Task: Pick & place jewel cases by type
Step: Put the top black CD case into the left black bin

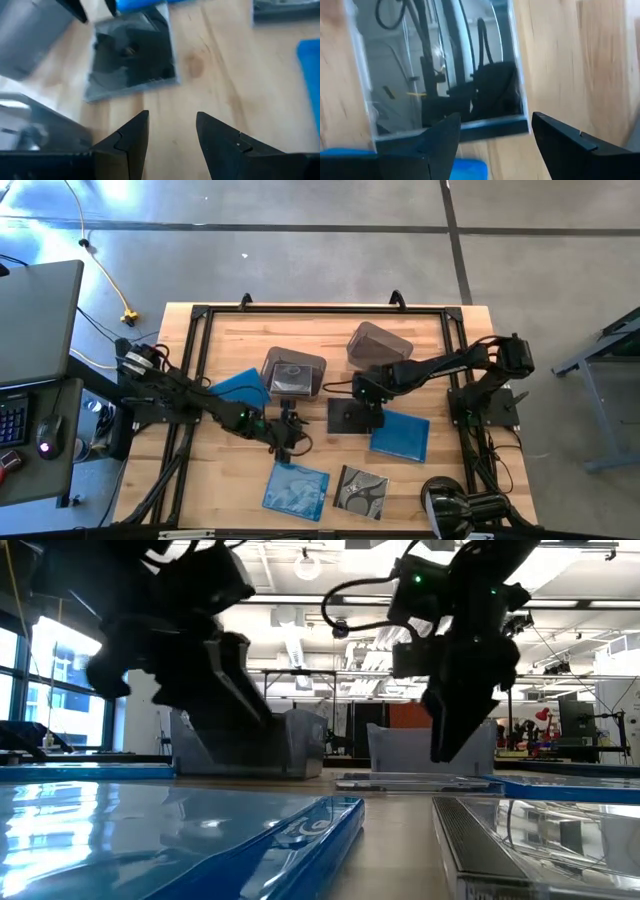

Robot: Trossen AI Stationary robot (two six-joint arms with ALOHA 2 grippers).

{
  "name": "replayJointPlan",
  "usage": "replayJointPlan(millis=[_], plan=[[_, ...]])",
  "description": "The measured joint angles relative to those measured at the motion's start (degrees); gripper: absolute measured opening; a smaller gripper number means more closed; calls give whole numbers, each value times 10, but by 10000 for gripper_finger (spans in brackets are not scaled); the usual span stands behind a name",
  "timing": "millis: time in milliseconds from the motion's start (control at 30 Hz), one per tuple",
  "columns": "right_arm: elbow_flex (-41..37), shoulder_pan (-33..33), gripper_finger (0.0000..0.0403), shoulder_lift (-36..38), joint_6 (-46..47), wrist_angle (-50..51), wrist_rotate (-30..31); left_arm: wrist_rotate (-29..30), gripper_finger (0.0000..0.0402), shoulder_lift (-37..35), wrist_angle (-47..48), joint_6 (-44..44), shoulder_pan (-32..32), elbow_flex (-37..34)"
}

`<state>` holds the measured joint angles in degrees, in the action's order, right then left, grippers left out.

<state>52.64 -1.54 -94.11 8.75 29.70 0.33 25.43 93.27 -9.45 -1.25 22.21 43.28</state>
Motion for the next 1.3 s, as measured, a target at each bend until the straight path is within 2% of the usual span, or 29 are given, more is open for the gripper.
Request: replayJointPlan(millis=[200, 367, 500, 800, 933, 1167, 1300], plan=[[1, 9, 244, 0, 2, 37, 33, -14, 161, 0, 9, 1, -32, 0], [1, 21, 244, 0, 11, 73, 36, -63, 161, 6, 4, 24, -68, 0], [1, 30, 244, 0, 7, 58, 37, -112, 161, 15, 1, 45, -91, 0], [1, 46, 244, 0, 6, 39, 30, -118, 161, 27, -5, 48, -98, 1], [-1, 56, 244, 0, 18, 37, 29, -127, 161, 27, -22, 75, -98, 1], [-40, 61, 244, 1, 34, -5, 27, -144, 161, 40, -47, 85, -98, 2], [-56, 61, 244, 2, 35, -24, 26, -127, 161, 37, -36, 33, -98, 0]])
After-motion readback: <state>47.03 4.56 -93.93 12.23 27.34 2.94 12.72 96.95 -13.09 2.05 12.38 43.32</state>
